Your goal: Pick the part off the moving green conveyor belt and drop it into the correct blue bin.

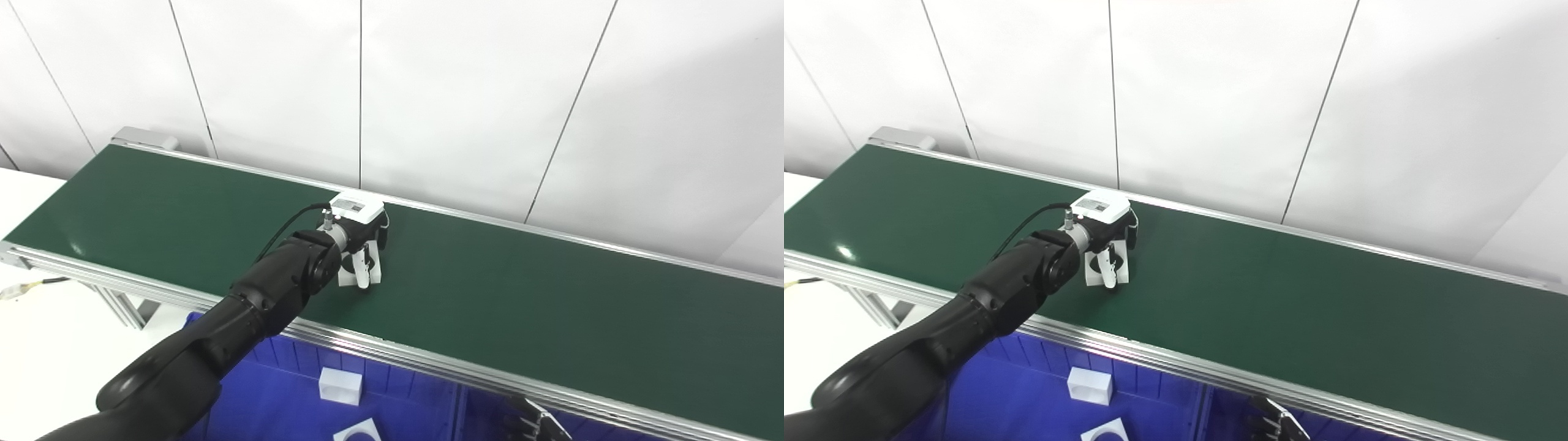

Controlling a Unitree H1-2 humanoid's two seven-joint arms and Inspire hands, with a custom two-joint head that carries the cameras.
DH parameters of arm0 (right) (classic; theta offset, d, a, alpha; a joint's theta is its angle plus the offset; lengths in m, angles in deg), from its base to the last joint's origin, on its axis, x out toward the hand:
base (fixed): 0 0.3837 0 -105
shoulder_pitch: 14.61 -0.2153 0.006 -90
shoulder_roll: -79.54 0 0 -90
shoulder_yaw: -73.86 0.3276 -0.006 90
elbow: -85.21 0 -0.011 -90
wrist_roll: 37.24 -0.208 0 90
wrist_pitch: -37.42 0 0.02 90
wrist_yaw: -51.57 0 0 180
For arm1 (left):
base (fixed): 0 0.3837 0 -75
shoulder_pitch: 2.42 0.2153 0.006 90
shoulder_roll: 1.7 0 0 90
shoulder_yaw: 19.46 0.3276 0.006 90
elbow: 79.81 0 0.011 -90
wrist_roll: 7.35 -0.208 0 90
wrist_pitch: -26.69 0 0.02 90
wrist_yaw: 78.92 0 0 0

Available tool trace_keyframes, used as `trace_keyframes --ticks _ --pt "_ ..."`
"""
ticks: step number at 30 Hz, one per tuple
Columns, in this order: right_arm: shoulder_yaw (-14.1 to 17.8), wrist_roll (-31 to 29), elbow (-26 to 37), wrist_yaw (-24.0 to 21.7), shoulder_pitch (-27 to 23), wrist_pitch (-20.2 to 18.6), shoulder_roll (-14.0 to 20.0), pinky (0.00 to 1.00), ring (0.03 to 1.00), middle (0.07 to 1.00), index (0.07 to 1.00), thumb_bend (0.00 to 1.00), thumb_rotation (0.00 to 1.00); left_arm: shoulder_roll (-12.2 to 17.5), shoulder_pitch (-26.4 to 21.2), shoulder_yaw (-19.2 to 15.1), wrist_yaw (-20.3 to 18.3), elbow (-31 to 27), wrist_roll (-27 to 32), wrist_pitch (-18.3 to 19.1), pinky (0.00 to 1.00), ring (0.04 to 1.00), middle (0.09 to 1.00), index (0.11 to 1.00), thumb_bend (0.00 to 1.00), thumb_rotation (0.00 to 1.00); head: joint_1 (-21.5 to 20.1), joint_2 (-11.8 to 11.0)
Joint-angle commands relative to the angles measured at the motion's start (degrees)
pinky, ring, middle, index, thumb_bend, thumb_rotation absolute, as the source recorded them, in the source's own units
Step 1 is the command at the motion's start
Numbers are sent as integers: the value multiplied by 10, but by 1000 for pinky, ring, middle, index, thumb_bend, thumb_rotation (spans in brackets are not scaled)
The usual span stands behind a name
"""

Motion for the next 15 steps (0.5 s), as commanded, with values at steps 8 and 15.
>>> trace_keyframes --ticks 8,15 --pt "-8 3 20 11 -7 19 0 674 762 860 774 978 265 11 -25 -5 6 -28 2 -5 345 402 498 521 500 0 0 1" --pt "-13 4 24 14 -7 19 3 677 764 862 778 976 274 21 -20 -8 -32 -91 -3 12 277 372 477 538 497 0 3 4"
